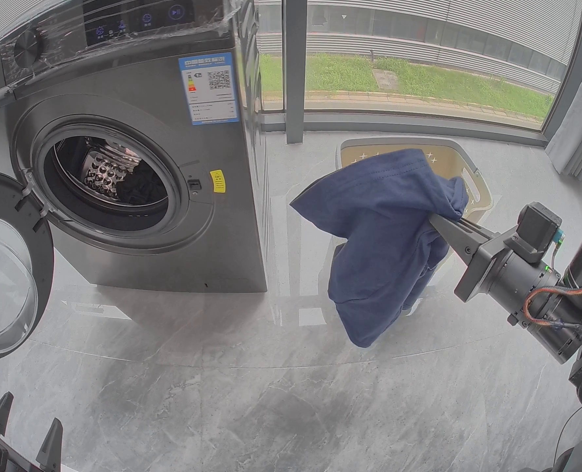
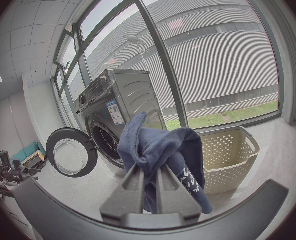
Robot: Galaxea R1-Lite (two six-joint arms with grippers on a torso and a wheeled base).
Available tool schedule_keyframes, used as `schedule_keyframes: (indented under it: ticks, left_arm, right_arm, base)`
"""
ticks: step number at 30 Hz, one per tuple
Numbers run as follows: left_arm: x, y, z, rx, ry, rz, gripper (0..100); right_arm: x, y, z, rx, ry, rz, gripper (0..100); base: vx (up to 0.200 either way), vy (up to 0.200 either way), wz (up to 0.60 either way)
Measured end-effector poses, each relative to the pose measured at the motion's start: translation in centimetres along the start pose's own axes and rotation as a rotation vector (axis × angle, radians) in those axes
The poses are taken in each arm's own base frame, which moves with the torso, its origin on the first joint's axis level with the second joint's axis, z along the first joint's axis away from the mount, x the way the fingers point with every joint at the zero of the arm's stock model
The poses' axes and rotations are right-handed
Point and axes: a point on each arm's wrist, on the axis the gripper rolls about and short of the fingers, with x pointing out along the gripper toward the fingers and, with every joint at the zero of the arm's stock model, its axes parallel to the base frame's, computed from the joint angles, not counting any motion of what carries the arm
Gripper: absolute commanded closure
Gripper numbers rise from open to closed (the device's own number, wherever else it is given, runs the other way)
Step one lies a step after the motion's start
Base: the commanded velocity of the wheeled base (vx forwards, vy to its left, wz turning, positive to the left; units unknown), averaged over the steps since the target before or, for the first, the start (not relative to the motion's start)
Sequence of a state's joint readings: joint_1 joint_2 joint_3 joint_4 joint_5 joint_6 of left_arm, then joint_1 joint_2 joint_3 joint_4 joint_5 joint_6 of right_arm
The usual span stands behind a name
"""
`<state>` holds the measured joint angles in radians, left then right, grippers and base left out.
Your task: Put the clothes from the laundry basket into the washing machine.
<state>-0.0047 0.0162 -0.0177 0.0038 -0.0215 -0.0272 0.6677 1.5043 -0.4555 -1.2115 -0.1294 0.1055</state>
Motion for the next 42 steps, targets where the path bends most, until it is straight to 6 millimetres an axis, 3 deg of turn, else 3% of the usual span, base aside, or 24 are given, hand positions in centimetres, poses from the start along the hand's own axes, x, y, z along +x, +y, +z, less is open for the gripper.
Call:
schedule_keyframes:
  ticks: [25, 36, 42]
  left_arm:
    - [0.00, 0.00, -0.01, -0.009, 0.001, 0.000, 0]
    - [0.00, 0.00, 0.00, -0.003, 0.000, 0.000, 0]
    - [0.00, 0.00, 0.00, -0.004, 0.000, 0.001, 0]
  right_arm:
    - [0.23, 0.16, -0.52, 0.011, 0.009, 0.009, 100]
    - [0.53, 0.21, -0.69, 0.011, 0.013, 0.012, 100]
    - [0.58, 0.21, -0.67, 0.011, 0.012, 0.012, 100]
  base:
    - [0.000, 0.200, 0.00]
    - [0.000, 0.000, 0.00]
    - [-0.200, 0.000, 0.00]
